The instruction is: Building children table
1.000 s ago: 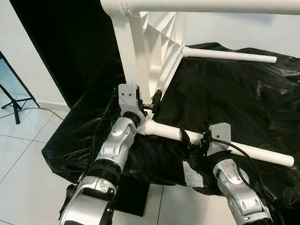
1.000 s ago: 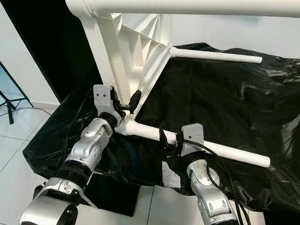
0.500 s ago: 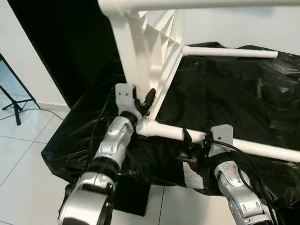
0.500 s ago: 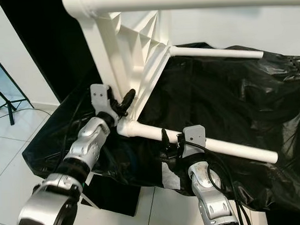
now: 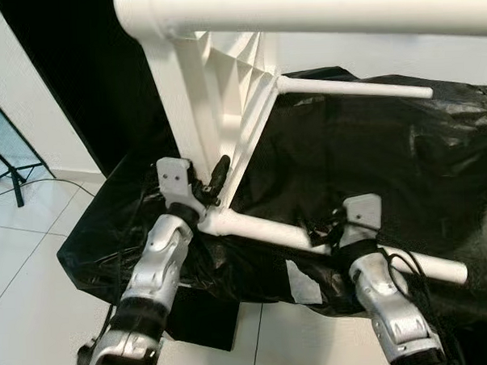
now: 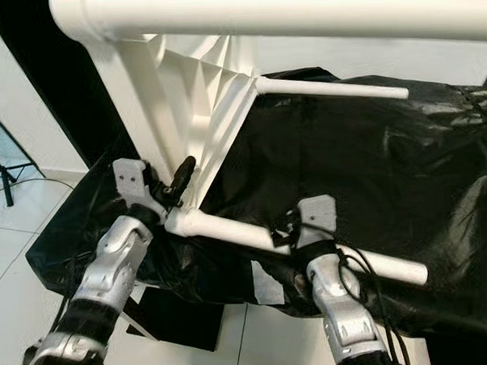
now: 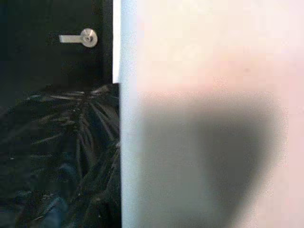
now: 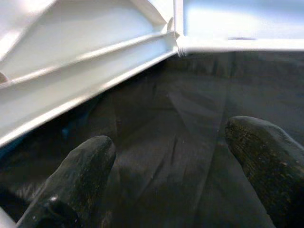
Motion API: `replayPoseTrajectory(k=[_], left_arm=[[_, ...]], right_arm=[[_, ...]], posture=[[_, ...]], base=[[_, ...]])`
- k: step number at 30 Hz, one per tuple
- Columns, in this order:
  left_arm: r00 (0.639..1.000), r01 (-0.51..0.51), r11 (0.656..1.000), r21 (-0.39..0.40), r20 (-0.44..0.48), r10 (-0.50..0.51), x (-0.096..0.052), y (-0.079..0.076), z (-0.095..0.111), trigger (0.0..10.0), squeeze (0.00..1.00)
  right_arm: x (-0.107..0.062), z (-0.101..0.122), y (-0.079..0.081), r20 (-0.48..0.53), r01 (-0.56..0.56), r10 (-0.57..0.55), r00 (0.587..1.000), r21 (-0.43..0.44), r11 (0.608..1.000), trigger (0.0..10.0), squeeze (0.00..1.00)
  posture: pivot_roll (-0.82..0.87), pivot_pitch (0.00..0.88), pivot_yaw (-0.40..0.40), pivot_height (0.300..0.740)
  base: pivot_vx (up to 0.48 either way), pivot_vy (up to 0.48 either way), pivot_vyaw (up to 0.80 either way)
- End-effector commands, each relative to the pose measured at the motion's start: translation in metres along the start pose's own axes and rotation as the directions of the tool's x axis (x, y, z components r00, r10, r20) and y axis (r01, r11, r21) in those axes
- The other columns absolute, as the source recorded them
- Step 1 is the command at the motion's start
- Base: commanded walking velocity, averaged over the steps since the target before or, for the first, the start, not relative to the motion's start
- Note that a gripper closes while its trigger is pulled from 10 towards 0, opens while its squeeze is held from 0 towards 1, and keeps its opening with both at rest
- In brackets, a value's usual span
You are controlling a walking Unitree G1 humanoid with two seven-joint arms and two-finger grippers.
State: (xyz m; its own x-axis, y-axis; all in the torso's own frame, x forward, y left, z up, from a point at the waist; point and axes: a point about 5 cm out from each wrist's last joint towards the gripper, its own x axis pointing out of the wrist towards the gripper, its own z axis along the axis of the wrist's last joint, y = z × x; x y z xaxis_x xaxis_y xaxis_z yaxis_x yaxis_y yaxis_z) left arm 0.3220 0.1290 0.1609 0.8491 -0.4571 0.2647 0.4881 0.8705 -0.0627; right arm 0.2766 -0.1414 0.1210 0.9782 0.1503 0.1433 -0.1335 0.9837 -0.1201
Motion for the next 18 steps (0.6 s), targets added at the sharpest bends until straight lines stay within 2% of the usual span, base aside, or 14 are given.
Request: replayPoseTrajectory(k=[1, 2, 3, 4, 6, 7, 11, 14, 18], left_arm=[[0.993, 0.073, 0.996, 0.045, 0.091, -0.077, -0.002, 0.002, 0.024, 0.0, 0.00], [0.993, 0.070, 0.996, 0.055, 0.090, -0.075, -0.007, 0.003, 0.026, 0.7, 0.00], [0.993, 0.070, 0.996, 0.055, 0.090, -0.075, -0.007, 0.003, 0.026, 0.7, 0.00], [0.994, 0.071, 0.996, 0.058, 0.084, -0.076, -0.010, 0.003, 0.027, 8.3, 0.00], [0.994, 0.071, 0.996, 0.058, 0.084, -0.076, -0.010, 0.003, 0.027, 8.3, 0.00], [0.994, 0.068, 0.996, 0.065, 0.080, -0.073, -0.014, 0.003, 0.029, 10.0, 0.00], [0.995, 0.057, 0.996, 0.075, 0.079, -0.063, -0.017, 0.003, 0.032, 10.0, 0.00], [0.996, -0.005, 0.996, 0.086, 0.087, -0.002, -0.021, 0.002, 0.037, 10.0, 0.00], [0.997, -0.008, 0.997, 0.080, 0.083, 0.002, -0.023, -0.003, 0.037, 10.0, 0.00]], right_arm=[[-0.004, -0.013, -0.002, -0.067, 0.001, -0.001, 0.998, 0.004, 1.000, 10.0, 0.00], [-0.003, -0.014, -0.001, -0.068, -0.003, 0.003, 0.998, 0.002, 1.000, 10.0, 0.00], [-0.003, -0.014, -0.001, -0.068, -0.003, 0.003, 0.998, 0.002, 1.000, 10.0, 0.00], [-0.003, -0.014, 0.000, -0.069, -0.009, 0.009, 0.998, 0.002, 1.000, 10.0, 0.00], [-0.003, -0.014, 0.000, -0.069, -0.009, 0.009, 0.998, 0.002, 1.000, 10.0, 0.00], [-0.003, -0.015, 0.000, -0.070, -0.014, 0.014, 0.997, 0.002, 1.000, 10.0, 0.00], [-0.003, -0.015, 0.002, -0.071, -0.024, 0.025, 0.997, 0.008, 1.000, 10.0, 0.00], [-0.008, -0.018, 0.005, -0.084, -0.044, 0.044, 0.996, 0.007, 0.999, 10.0, 0.00], [-0.010, -0.015, 0.009, -0.050, -0.084, 0.084, 0.995, 0.011, 0.996, 10.0, 0.00]], posture=[[-0.01, 0.000, 0.007, 0.740], [-0.01, 0.000, 0.007, 0.740], [-0.01, 0.000, 0.007, 0.740], [0.00, 0.000, 0.002, 0.740], [0.00, 0.000, 0.002, 0.740], [0.00, 0.000, 0.001, 0.740], [0.00, 0.000, 0.003, 0.740], [-0.01, 0.000, 0.012, 0.740], [-0.01, 0.000, 0.012, 0.740]], base=[[0.000, 0.000, 0.00], [0.000, 0.000, 0.00], [0.000, 0.000, 0.00], [0.000, 0.000, 0.00], [0.000, 0.000, 0.00], [0.000, 0.000, 0.00], [0.000, 0.000, 0.00], [0.000, 0.000, 0.00], [0.000, 0.000, 0.00]])
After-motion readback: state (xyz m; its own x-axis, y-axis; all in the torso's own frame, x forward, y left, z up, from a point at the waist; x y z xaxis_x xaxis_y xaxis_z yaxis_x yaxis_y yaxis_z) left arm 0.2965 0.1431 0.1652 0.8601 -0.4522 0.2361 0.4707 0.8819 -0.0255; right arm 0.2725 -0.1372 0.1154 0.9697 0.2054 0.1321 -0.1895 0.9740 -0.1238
